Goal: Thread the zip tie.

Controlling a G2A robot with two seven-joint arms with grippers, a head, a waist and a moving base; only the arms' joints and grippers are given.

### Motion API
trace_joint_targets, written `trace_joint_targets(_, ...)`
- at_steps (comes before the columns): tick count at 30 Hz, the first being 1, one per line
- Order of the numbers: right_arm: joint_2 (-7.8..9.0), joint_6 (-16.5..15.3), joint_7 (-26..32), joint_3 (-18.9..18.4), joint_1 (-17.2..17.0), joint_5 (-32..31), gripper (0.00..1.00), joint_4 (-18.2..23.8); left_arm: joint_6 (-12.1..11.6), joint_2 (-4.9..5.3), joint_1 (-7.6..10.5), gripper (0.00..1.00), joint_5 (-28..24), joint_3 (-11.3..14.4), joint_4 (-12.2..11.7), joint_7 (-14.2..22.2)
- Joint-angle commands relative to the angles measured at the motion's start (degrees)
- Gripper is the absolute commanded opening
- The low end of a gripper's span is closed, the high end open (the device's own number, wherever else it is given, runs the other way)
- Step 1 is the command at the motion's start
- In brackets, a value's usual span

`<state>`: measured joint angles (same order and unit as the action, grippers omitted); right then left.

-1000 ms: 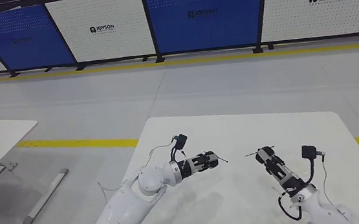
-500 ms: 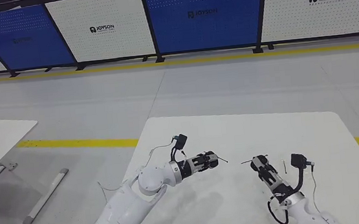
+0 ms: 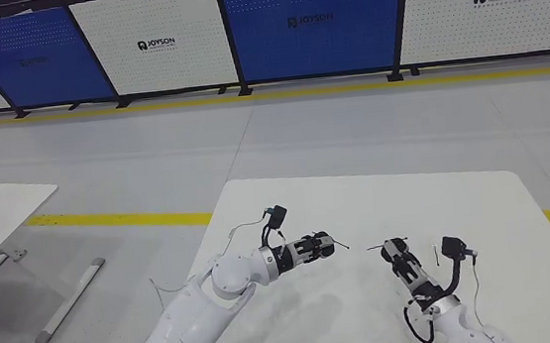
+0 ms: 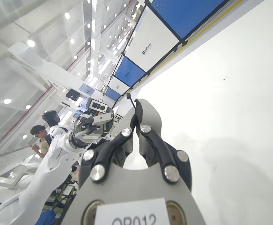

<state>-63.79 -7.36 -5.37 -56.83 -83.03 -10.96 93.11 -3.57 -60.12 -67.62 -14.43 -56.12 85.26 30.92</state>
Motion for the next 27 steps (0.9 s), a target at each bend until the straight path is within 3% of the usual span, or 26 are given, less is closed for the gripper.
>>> trace_joint_targets(1, -0.36, -0.65, -1.46, 0.37, -0.30, 0.83, 0.00, -0.33, 0.00, 0.00, 0.00, 0.00, 0.00, 0.00, 0.00, 0.00)
trace_joint_targets(4, -0.99, -1.36, -1.88, 1.95, -0.64, 0.87, 0.00, -0.62, 0.00, 0.00, 0.00, 0.00, 0.00, 0.00, 0.00, 0.00)
trace_joint_targets(8, -1.59, -2.21, 1.06, 2.19, 0.01, 5.86, 0.00, -1.38, 0.00, 0.00, 0.00, 0.00, 0.00, 0.00, 0.00, 0.00)
trace_joint_targets(18, -1.59, -2.21, 1.06, 2.19, 0.01, 5.86, 0.00, -1.38, 0.00, 0.00, 0.00, 0.00, 0.00, 0.00, 0.00, 0.00)
trace_joint_targets(27, -2.90, 0.55, -1.59, 3.23, 1.03, 3.64, 0.00, 0.15, 0.00, 0.00, 0.00, 0.00, 0.00, 0.00, 0.00, 0.00)
